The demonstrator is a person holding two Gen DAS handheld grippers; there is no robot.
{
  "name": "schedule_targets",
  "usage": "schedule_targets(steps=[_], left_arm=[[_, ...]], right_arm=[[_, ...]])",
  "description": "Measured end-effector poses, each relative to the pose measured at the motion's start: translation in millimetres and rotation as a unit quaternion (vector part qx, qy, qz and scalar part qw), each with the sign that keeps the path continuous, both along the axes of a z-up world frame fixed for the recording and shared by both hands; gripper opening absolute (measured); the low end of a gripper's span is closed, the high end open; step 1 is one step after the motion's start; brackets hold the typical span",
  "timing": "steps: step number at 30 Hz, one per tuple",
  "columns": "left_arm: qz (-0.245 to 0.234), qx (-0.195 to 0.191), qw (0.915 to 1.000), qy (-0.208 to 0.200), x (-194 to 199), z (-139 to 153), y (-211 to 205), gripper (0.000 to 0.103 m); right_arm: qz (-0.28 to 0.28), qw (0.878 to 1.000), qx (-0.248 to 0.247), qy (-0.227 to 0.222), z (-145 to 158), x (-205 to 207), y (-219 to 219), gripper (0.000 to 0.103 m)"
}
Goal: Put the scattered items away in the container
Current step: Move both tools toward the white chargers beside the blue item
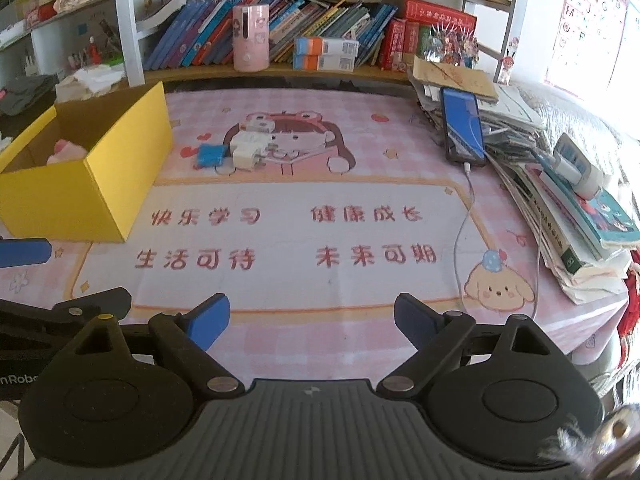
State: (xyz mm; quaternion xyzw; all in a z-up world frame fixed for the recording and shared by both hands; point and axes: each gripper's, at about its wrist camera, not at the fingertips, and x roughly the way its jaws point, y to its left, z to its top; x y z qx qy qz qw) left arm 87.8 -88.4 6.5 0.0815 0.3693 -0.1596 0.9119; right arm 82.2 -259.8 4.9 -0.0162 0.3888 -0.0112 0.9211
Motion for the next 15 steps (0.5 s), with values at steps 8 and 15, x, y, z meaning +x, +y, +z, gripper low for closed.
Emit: schedule_targets(steps=[8, 15], left_arm=[[0.004, -0.007, 0.9998, -0.018, 17, 1, -11, 0.090], [0.006, -0.008, 0.9998, -0.018, 41, -4, -26, 0.090]], right_arm=[[0.006, 1.000, 0.007, -0.019, 1, 19, -10, 0.083], [0.006, 1.000, 0.011, -0.015, -2, 51, -28, 0.083]])
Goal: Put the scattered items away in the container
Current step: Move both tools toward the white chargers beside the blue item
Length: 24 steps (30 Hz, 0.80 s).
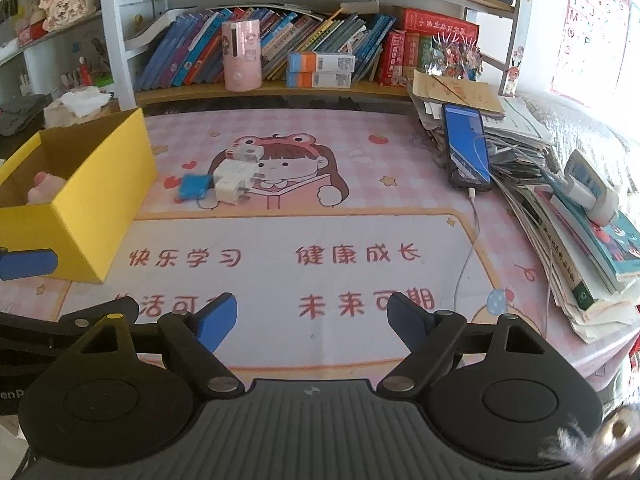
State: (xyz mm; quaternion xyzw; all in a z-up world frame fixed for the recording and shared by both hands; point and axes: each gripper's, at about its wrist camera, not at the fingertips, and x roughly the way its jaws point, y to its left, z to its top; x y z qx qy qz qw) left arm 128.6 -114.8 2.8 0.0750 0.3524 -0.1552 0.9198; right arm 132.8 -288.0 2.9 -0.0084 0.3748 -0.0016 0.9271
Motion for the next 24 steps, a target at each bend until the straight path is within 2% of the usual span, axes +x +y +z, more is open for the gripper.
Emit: schedule_targets(steps=[9, 24], left_arm=[[0.031, -0.003, 0.9993, 0.022, 43, -11, -24, 0.090], [0.108, 0.014, 0.9936, 0.029, 105, -12, -59, 0.090]], right_arm=[[0.023, 0.999, 0.001, 0.023, -9, 53, -25, 0.083], [0.100, 0.994, 0.023, 0.025, -7, 147, -57, 0.083]])
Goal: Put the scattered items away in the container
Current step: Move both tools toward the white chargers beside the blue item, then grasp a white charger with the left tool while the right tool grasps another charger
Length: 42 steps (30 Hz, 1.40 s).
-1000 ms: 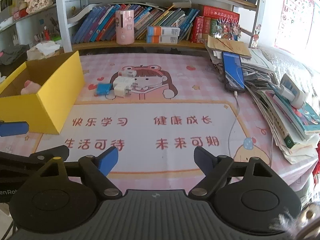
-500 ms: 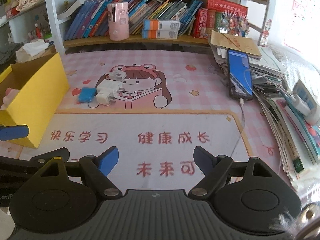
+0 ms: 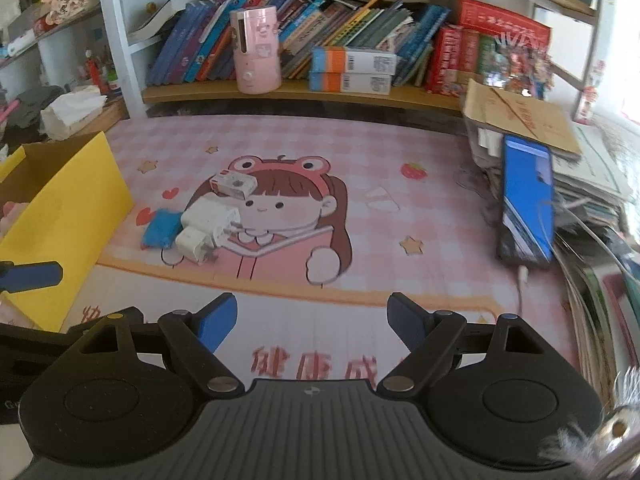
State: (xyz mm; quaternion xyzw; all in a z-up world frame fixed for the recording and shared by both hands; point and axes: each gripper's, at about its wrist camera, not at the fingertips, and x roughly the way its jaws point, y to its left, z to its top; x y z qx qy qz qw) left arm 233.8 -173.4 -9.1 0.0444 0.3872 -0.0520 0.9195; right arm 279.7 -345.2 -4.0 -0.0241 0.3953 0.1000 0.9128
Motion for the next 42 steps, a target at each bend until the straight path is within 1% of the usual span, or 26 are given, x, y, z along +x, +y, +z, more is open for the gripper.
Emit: schedule_targets(steps=[9, 15, 18, 19, 20, 24, 27, 30, 35, 40, 42], left_arm=[[0.036, 0.014, 0.9992, 0.003, 29, -7, -4, 0.090], [0.038, 0.022, 0.9990, 0.008, 47, -17, -14, 0.089], [0.035, 0.035, 0.9987, 0.012, 56, -24, -20, 0.088], [0.033, 0.038, 0.9986, 0.014, 59, -27, -21, 0.084], [0.031, 0.040, 0.9986, 0.017, 61, -29, -23, 0.083], [0.031, 0.042, 0.9984, 0.022, 71, -35, -27, 0.083], [0.036, 0.039, 0.9983, 0.027, 80, -39, -25, 0.080], [0.039, 0.029, 0.9980, 0.040, 88, -44, -22, 0.073], [0.039, 0.027, 0.9977, 0.049, 98, -51, -21, 0.063], [0.037, 0.027, 0.9976, 0.051, 105, -57, -22, 0.056], [0.036, 0.031, 0.9977, 0.050, 108, -59, -23, 0.056]], right_arm=[[0.046, 0.999, 0.014, 0.015, -9, 43, 2, 0.083], [0.070, 0.997, 0.027, 0.024, -16, 70, 5, 0.083], [0.080, 0.996, 0.034, 0.025, -18, 83, 7, 0.083], [0.084, 0.996, 0.036, 0.025, -19, 88, 8, 0.082], [0.088, 0.995, 0.037, 0.025, -19, 92, 10, 0.082], [0.106, 0.993, 0.041, 0.025, -22, 108, 16, 0.082], [0.122, 0.991, 0.041, 0.027, -24, 118, 21, 0.082], [0.141, 0.989, 0.038, 0.027, -27, 125, 27, 0.082], [0.167, 0.985, 0.033, 0.030, -32, 134, 34, 0.082], [0.190, 0.981, 0.030, 0.034, -35, 142, 41, 0.081], [0.198, 0.979, 0.028, 0.034, -37, 144, 44, 0.081]])
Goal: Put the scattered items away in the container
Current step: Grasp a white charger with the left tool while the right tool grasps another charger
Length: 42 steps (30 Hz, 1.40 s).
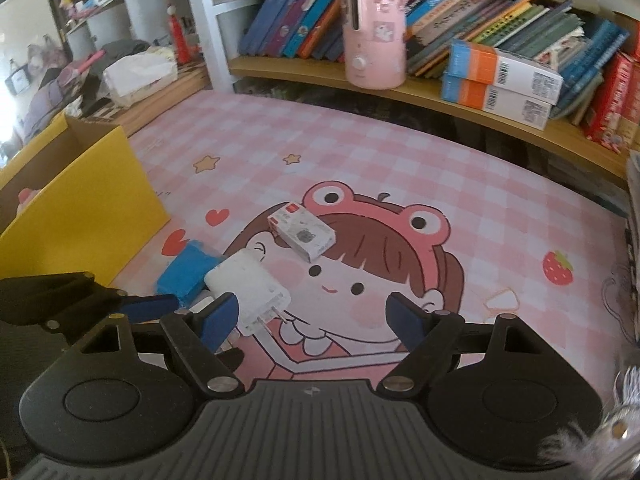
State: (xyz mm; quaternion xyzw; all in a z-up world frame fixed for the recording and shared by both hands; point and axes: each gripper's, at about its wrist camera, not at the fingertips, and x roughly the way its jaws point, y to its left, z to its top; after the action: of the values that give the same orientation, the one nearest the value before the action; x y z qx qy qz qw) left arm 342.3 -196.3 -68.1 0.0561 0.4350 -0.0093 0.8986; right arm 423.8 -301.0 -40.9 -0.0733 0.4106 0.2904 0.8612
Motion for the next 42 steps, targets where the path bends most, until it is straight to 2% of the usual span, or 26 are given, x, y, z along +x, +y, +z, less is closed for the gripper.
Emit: schedule_targets(steps=[7, 13, 21, 27, 32, 42], left_arm=[[-0.006, -0.011, 0.9999, 0.000, 9, -6, 0, 0.042], [-0.005, -0.016, 0.9999, 0.001, 0, -4, 7, 0.041], [0.030, -0.028, 0.9991, 0.008, -20, 4, 26, 0.041], [0.041, -0.034, 0.9986, 0.004, -25, 8, 35, 0.041], [0.045, -0.039, 0.9982, -0.002, -31, 13, 39, 0.041], [0.045, -0.047, 0.9977, -0.017, -49, 27, 45, 0.041]], right_arm=[[0.031, 0.999, -0.008, 0.007, -5, 7, 14, 0.081], [0.061, 0.998, -0.016, 0.013, -11, 10, 29, 0.081], [0.083, 0.996, -0.035, 0.017, -22, 20, 54, 0.077], [0.115, 0.991, -0.066, 0.010, -33, 20, 70, 0.069], [0.125, 0.990, -0.070, 0.009, -36, 20, 71, 0.044], [0.110, 0.992, -0.061, 0.002, -22, 3, 59, 0.042]])
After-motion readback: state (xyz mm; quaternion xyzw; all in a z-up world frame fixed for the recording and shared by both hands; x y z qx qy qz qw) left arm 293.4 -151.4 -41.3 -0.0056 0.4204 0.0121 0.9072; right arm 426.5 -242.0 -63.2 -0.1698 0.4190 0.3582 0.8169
